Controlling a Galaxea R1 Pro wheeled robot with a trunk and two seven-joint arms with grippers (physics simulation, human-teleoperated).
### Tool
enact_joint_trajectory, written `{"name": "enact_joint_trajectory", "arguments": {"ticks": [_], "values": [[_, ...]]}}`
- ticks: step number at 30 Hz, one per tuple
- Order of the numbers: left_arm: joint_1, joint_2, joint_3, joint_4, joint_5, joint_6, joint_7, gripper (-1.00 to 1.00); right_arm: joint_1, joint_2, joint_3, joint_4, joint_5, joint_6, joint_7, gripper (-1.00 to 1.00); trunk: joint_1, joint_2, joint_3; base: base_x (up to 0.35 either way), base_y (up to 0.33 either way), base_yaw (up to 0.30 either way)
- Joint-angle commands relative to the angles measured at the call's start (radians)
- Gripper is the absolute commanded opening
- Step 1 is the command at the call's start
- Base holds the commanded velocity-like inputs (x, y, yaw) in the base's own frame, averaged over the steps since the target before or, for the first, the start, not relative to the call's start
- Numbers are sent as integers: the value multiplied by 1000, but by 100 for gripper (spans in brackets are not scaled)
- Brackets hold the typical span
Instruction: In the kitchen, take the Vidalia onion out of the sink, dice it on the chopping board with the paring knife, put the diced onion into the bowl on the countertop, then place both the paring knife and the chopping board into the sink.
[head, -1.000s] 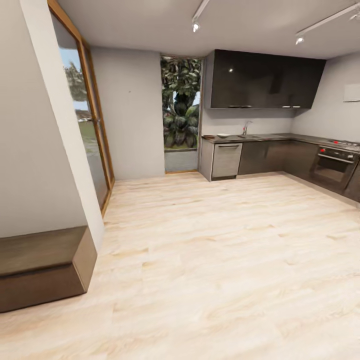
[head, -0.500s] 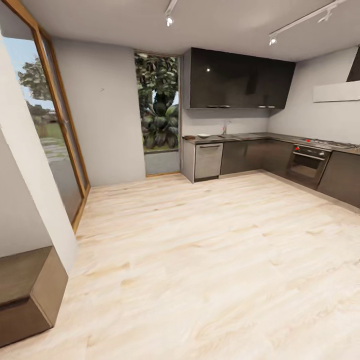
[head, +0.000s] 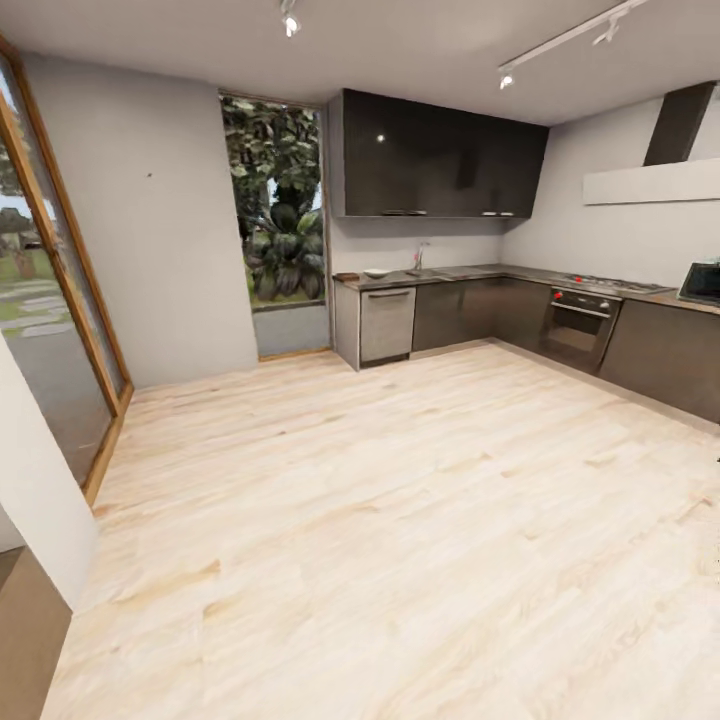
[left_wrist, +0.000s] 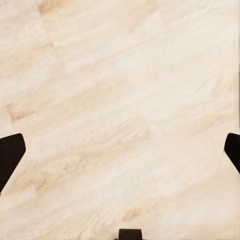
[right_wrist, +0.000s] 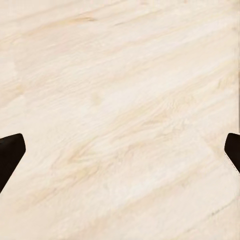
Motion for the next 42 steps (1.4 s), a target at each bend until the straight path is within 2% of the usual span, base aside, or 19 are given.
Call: {"name": "enact_joint_trajectory", "arguments": {"ticks": [1, 25, 42], "values": [[0, 0, 1, 1, 1, -3, 0, 100, 0, 0, -1, 0, 1, -2, -1, 100, 1, 0, -1, 345, 0, -190], [0, 0, 1, 1, 1, -3, 0, 100, 0, 0, -1, 0, 1, -2, -1, 100, 1, 0, -1, 345, 0, -161], [0, 0, 1, 1, 1, -3, 0, 100, 0, 0, -1, 0, 1, -2, -1, 100, 1, 0, -1, 345, 0, -16]]}}
